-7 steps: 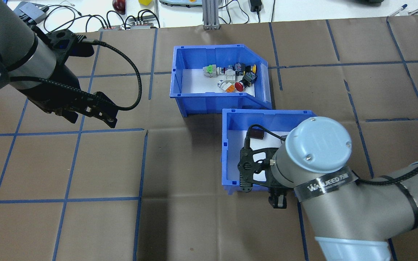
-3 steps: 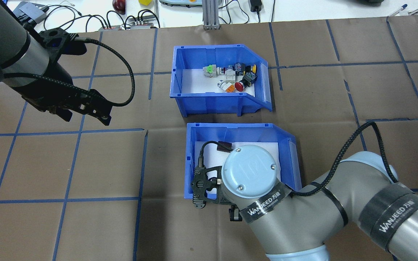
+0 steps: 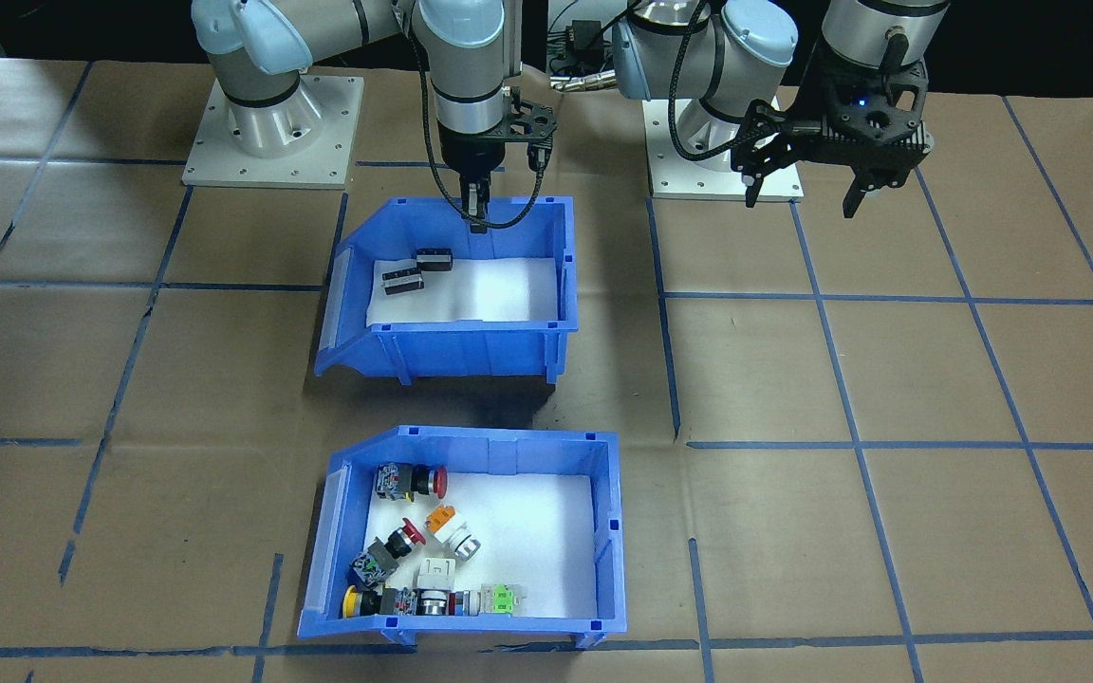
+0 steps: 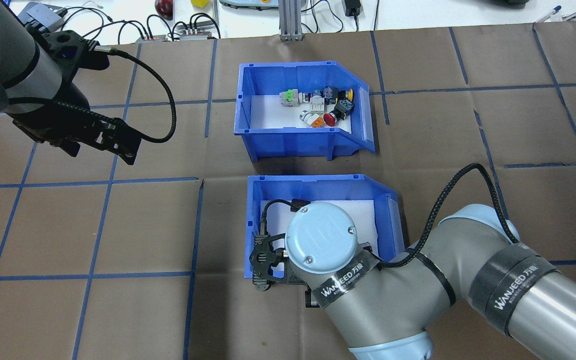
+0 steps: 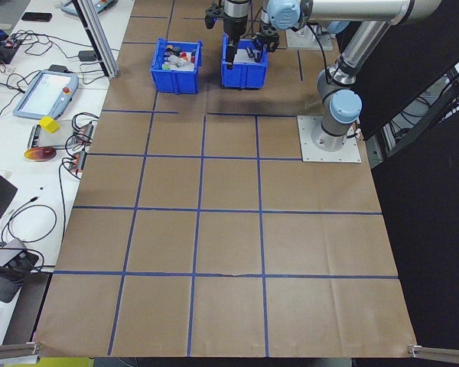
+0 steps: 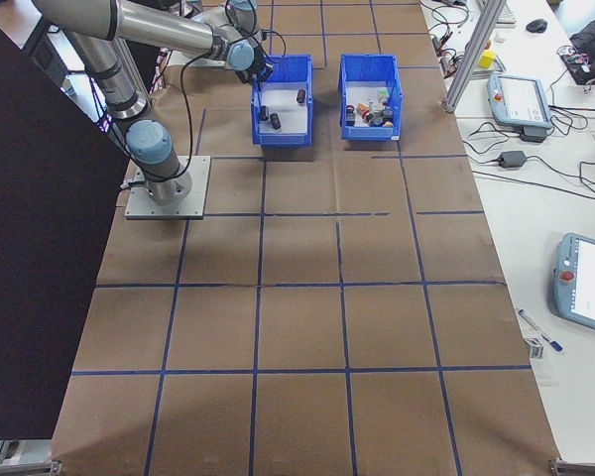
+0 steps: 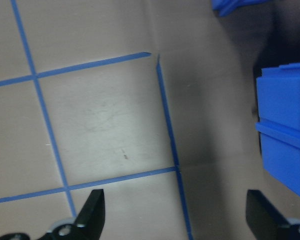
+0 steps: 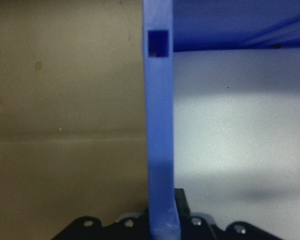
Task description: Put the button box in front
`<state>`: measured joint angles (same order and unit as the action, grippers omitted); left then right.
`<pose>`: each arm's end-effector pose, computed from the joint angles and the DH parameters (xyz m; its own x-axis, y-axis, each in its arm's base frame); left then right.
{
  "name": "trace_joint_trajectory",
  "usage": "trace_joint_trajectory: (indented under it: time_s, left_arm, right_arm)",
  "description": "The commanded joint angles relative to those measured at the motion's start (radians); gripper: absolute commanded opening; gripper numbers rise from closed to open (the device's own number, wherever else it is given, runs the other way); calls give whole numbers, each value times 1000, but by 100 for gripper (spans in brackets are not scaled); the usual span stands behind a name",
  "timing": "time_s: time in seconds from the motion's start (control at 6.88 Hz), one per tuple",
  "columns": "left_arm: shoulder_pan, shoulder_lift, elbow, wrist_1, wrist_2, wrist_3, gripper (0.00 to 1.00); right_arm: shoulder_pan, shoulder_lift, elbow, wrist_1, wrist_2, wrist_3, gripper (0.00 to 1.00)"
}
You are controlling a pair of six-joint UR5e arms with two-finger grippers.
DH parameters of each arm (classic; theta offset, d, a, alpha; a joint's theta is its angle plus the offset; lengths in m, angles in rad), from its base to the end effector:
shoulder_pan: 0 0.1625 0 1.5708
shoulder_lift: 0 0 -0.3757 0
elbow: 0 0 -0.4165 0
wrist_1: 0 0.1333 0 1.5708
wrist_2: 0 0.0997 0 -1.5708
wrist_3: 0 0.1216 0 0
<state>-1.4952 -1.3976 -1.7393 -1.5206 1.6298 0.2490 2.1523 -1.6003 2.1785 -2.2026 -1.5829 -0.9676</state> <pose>-0.0912 -0.4662 0.4188 -0.9831 0.1692 -0.0706 0.1722 0.9843 -0.0387 0.3539 -0.2984 0.1943 -0.0225 -0.9984 0.0510 -0.9996 0.0215 -0.0204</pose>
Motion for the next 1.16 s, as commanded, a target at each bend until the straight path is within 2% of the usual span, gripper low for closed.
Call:
trace_joint_trajectory:
  time_s: [0.0,0.29,0.44,0.58,0.73,1.02]
  left_arm:
    - [0,-7,0,10,4,-2,99]
    - [-11,-14,0,37,-5,7,99]
    - [-13,-17,0,43,-25,1,99]
    - [-14,-15,0,45,-54,3,99]
    - [-16,-17,0,45,-54,3,99]
    - [-34,-15,0,45,-48,6,99]
  right_arm:
    - [0,5,1,15,-58,-13,9]
    - [-3,3,1,11,-57,-10,11]
    - [-3,2,1,9,-46,1,34]
    - [-3,3,0,11,-46,3,88]
    - [-3,-6,-2,12,-45,3,100]
    - [-14,-35,-23,30,-46,4,100]
